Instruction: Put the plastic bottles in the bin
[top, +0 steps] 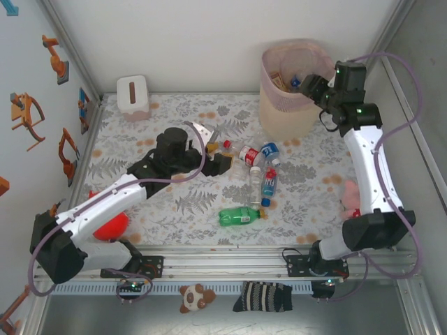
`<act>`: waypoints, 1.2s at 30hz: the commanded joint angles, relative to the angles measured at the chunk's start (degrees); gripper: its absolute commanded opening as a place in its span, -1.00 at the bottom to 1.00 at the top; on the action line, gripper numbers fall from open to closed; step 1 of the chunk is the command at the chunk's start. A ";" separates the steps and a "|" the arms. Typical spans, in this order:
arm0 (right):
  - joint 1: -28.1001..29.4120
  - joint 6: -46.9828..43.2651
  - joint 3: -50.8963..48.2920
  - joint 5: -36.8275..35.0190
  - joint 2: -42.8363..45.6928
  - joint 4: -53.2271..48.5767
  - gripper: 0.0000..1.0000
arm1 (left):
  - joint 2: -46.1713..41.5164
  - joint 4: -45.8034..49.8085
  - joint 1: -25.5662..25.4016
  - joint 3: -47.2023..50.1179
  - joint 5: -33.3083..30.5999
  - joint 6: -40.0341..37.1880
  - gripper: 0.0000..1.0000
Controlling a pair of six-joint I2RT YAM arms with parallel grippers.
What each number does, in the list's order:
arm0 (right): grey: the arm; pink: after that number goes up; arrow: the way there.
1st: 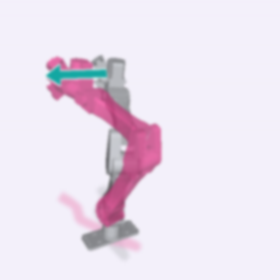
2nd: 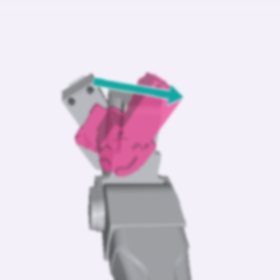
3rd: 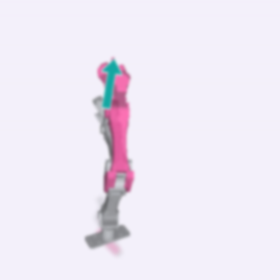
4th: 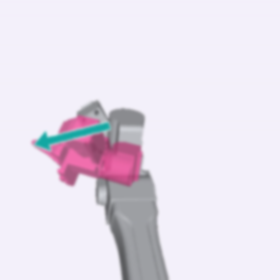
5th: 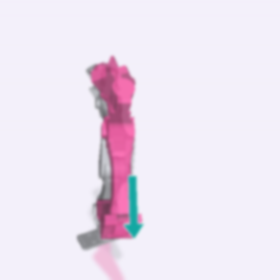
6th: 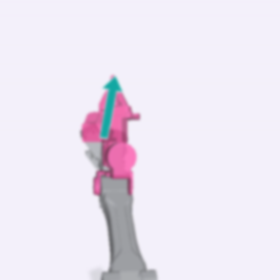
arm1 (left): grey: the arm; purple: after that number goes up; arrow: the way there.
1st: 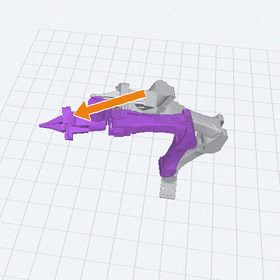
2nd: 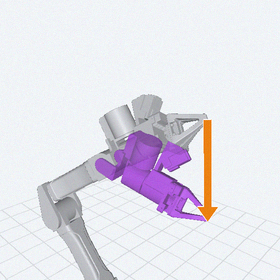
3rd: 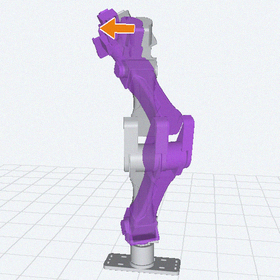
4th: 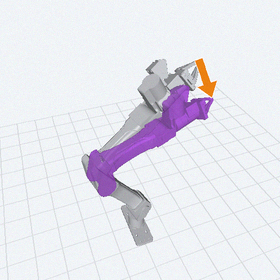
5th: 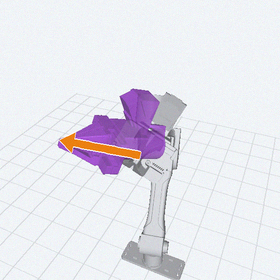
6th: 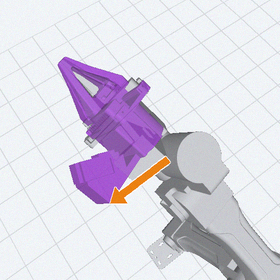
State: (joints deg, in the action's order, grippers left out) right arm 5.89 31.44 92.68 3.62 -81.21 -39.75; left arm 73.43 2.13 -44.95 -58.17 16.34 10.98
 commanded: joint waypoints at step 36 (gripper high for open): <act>23.90 13.19 -34.66 -15.00 -3.25 3.14 0.31 | -1.04 0.90 0.27 2.45 3.53 4.34 0.40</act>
State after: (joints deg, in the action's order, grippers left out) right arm 29.54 42.50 59.07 -8.73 -83.59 -38.06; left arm 74.19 2.26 -44.91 -56.64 18.94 16.73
